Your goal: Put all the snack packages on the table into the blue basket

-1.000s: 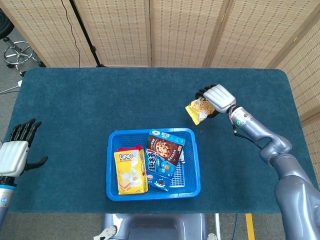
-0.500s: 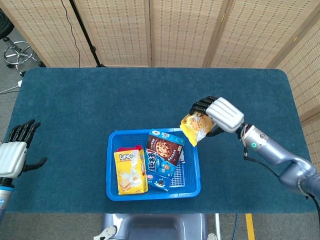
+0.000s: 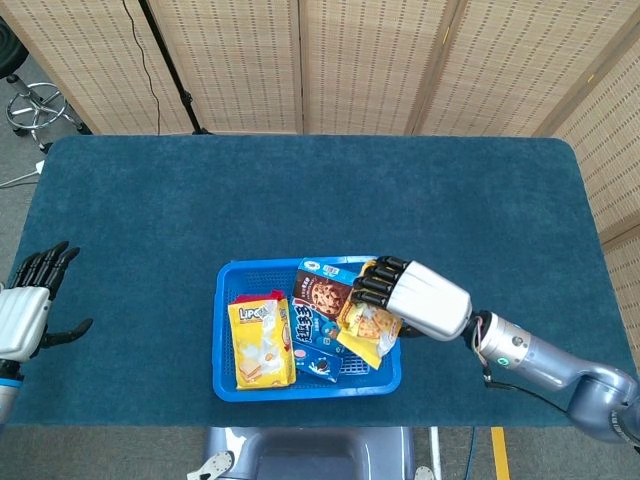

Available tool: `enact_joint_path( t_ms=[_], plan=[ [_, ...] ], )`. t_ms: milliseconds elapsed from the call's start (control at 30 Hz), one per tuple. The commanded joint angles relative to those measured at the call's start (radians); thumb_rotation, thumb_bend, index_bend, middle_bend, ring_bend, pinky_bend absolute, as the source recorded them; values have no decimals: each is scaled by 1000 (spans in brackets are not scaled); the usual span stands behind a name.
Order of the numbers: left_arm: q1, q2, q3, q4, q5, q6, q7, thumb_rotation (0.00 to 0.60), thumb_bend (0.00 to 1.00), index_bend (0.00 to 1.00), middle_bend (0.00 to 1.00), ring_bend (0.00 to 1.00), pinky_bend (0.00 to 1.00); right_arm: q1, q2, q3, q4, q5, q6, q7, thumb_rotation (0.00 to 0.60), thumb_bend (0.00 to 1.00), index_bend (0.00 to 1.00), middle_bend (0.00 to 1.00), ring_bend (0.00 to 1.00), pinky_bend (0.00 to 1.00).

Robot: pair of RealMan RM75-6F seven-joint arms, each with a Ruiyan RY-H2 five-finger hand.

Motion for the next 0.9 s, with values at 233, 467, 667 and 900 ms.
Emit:
enact_joint_path(
  t_ms=[233, 467, 667, 900],
  plan=[
    [-2, 6, -4, 6, -3, -14, -18, 600, 195, 0, 0, 0, 0, 8, -111, 9, 3, -43, -53, -130, 600, 332, 549, 574, 434, 592],
    [-7, 14, -3, 8, 0, -36, -45, 600, 195, 0, 0, 0, 0, 21, -235, 52, 4, -27, -114, -304, 600, 332, 538, 567, 434, 601],
    [-7, 28, -1, 11, 8, -47, -86, 600, 194, 0, 0, 0, 0, 35, -284, 77, -7, 78, -266, -457, 600, 58, 185, 240, 212, 420],
    [-6, 35, 1, 18, 15, -55, -110, 600, 195, 0, 0, 0, 0, 30, -244, 91, -100, 167, -343, -540, 600, 0, 0, 0, 0, 101]
  ],
)
